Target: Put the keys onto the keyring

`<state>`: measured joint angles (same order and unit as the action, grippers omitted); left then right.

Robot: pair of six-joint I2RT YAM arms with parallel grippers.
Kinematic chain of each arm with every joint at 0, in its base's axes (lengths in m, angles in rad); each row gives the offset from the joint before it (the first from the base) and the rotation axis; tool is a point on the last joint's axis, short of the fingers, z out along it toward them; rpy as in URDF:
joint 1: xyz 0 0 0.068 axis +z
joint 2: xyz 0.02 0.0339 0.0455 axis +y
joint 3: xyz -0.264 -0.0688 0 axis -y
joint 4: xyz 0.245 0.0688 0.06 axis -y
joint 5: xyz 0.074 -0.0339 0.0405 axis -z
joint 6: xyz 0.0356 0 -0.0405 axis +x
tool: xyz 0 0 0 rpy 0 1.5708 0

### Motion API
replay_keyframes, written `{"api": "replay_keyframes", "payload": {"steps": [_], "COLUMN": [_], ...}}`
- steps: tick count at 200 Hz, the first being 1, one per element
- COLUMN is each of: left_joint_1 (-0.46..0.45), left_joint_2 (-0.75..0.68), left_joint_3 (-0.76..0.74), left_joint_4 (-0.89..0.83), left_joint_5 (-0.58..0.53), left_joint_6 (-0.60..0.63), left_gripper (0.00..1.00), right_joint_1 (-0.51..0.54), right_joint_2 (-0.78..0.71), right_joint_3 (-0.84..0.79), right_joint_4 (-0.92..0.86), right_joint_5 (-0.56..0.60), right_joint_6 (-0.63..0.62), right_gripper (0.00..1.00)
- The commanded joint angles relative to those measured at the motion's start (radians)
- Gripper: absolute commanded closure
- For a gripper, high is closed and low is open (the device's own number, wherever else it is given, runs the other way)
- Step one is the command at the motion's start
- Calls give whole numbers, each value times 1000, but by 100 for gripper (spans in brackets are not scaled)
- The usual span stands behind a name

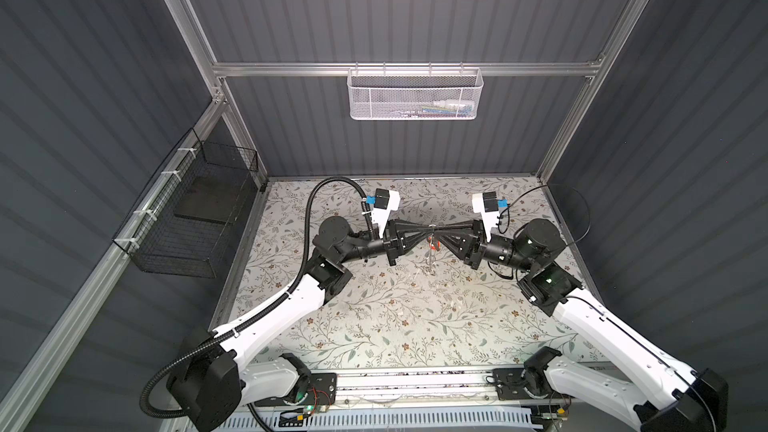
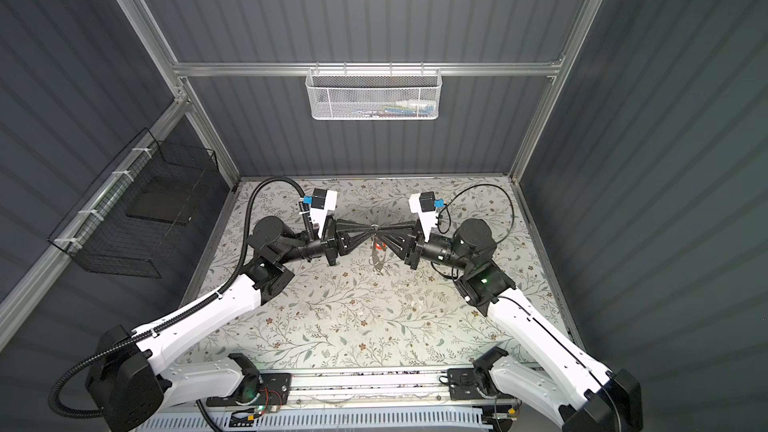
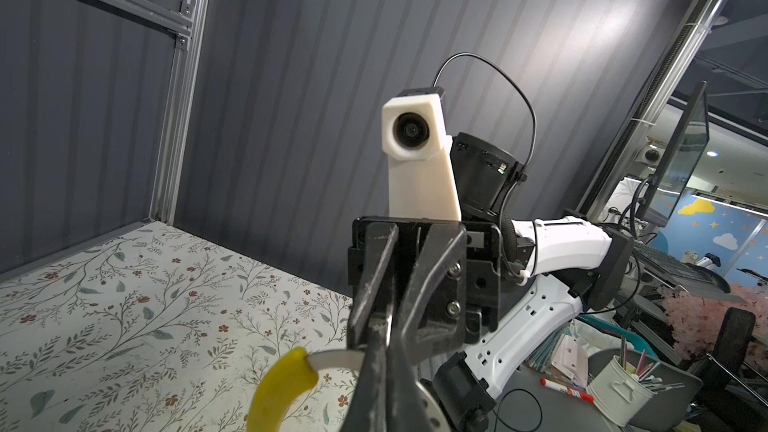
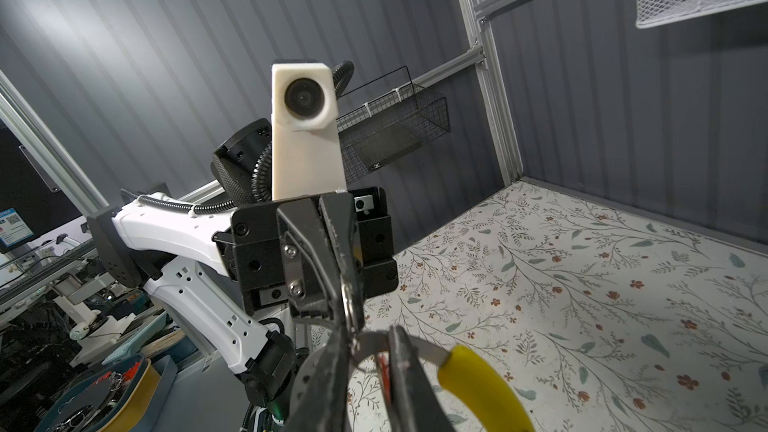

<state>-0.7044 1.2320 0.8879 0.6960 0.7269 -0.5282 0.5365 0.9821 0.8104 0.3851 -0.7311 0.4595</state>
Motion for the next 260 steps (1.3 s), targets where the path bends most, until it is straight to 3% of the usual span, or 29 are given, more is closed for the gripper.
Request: {"api": "replay_keyframes", "payload": {"steps": [1, 25, 76, 118, 131, 160, 260], "left_joint_1": [-3, -3, -2, -3, -3, -3, -1], "left_joint_2": [-9, -5, -5, -8, -13, -34, -49], "left_joint_3": [16, 16, 14, 19, 23, 29, 213], "left_joint_4": [24, 23, 17, -20, -53, -138, -747], "left_joint_5": [26, 28, 29, 29, 27, 2, 3], "left_joint_6": [7, 7, 10, 27, 44, 102, 459], "left_gripper": [100, 100, 100, 100, 91, 87, 78], "right_joint_1": [4, 8, 13, 13, 10, 4, -19], "right_joint_2": [3, 8, 19, -2, -10, -24, -49], "right_joint_3": [38, 45, 49, 42, 39, 32, 130], "right_joint_4": [-2, 0, -8, -49, -74, -127, -552], "right_joint_5": [10, 3, -22, -11, -6, -6, -14], "right_joint_6": [-17, -18, -25, -58, -75, -108, -375], "right_gripper": [81, 82, 100, 100, 100, 100, 100]}}
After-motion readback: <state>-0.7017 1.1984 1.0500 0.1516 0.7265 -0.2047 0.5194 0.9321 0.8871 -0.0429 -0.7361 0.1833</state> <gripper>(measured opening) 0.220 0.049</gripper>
